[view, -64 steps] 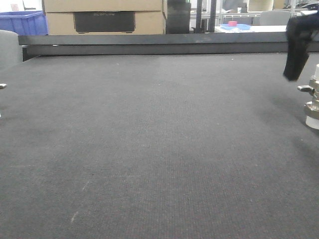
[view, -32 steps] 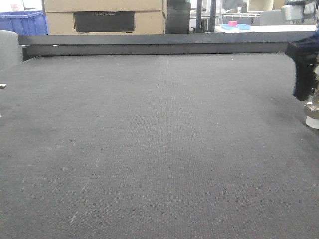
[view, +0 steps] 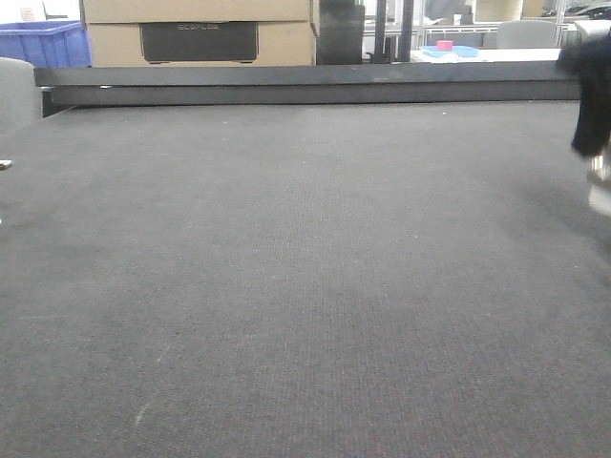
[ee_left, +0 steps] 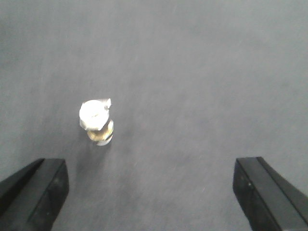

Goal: Place valve from conveyor to right shelf box
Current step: 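Close the right gripper around the white valve body, then close the left gripper around the other white valve body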

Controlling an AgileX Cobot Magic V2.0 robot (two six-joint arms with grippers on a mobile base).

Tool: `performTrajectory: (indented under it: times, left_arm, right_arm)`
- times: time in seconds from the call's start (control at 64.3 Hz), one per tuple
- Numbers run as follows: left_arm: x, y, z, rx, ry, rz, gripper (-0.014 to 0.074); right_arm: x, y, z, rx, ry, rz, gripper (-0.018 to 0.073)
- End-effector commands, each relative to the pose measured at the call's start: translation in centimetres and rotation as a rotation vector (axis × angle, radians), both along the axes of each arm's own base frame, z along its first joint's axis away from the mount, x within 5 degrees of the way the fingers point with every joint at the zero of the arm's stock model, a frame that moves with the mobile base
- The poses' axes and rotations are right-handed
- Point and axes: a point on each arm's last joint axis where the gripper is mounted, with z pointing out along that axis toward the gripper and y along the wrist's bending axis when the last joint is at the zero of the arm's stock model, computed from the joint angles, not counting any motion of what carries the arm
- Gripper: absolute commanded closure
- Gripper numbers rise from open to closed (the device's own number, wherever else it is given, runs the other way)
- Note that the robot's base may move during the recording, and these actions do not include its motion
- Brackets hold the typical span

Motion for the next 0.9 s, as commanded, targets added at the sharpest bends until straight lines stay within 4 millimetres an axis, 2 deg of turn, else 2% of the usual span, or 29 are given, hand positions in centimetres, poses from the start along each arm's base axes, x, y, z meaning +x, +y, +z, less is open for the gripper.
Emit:
performTrajectory:
  times: [0.0, 0.109, 0.202, 0.311, 0.466, 0.684, 0.886]
  left_arm:
    - [2.4, 0.7, 0.4, 0.035, 0.109, 0.01, -0.0003]
    - [6.0, 1.9, 0.8, 0.056, 0.184, -0.007, -0.0003]
    - [9.1, 3.2, 0.1, 0.068, 0.211, -0.001, -0.0003]
    - [12.2, 4.2, -1.8, 0.094, 0.27, -0.021, -0.0003]
    - [15.8, 4.9, -6.2, 0.122, 0.401, -0.025, -0.0003]
    - [18.8, 5.3, -11.2, 0.106, 0.529, -0.036, -0.0003]
    - [20.2, 5.4, -14.3, 0.098, 0.596, -0.043, -0.0003]
  right_arm:
    - [-1.9, 0.3, 2.6, 0.03, -0.138, 0.006, 0.0713]
    - [-4.3, 0.7, 3.6, 0.039, -0.215, 0.025, 0.0713]
    - [-6.3, 1.1, 4.1, 0.046, -0.252, 0.044, 0.0713]
    - [-8.3, 1.3, 4.3, 0.069, -0.272, 0.054, 0.0713]
    - [-10.4, 1.1, 5.3, 0.096, -0.317, 0.053, 0.0713]
    - [-11.6, 0.9, 6.3, 0.103, -0.358, 0.055, 0.0713]
    - [-11.7, 0.9, 6.3, 0.103, -0.361, 0.055, 0.0713]
